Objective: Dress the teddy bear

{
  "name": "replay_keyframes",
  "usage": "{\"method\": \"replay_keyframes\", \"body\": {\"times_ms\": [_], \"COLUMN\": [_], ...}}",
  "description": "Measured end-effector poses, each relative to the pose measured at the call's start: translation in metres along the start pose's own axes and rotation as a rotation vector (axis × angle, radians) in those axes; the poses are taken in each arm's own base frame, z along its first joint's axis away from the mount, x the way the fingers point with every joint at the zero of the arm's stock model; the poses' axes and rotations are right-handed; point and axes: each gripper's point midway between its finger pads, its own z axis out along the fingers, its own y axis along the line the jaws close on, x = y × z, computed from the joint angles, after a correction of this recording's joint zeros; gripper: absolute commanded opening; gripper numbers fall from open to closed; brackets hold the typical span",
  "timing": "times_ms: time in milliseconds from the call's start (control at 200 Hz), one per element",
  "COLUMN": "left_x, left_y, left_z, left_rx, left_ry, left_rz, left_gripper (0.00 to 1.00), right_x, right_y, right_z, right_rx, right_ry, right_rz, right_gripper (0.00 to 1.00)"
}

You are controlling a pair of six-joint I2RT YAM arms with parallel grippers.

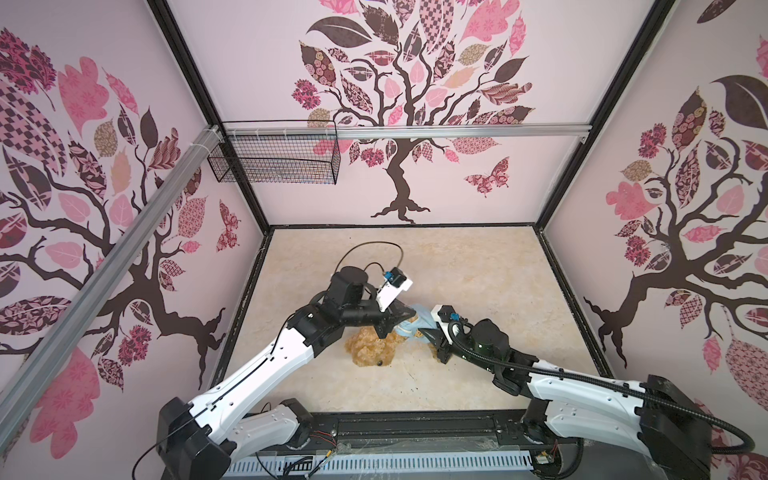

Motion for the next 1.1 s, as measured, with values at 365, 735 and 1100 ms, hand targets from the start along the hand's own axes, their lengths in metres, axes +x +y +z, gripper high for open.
{"method": "replay_keyframes", "body": {"times_ms": [365,735,1100], "left_x": [0.016,0.063,0.048], "left_y": [0.016,-0.001,-0.033], "left_z": [-0.006,-0.025,-0.024], "left_rx": [-0.006,-0.008,0.057], "left_ry": [-0.17,0.066,0.095], "left_rz": [-0.25,0.133,0.429], "left_gripper": [0.0,0.17,0.39], "right_x": [0.016,0.022,0.033], "right_y": [-0.009,0.006,0.01], "right_z": [0.006,0.006,0.003], "right_rx": [0.051,-0.088,-0.14], "right_ry": [0.024,0.087,0.124], "right_rz": [0.102,0.007,-0.006], "right_gripper": [0.01,0.0,0.0]}}
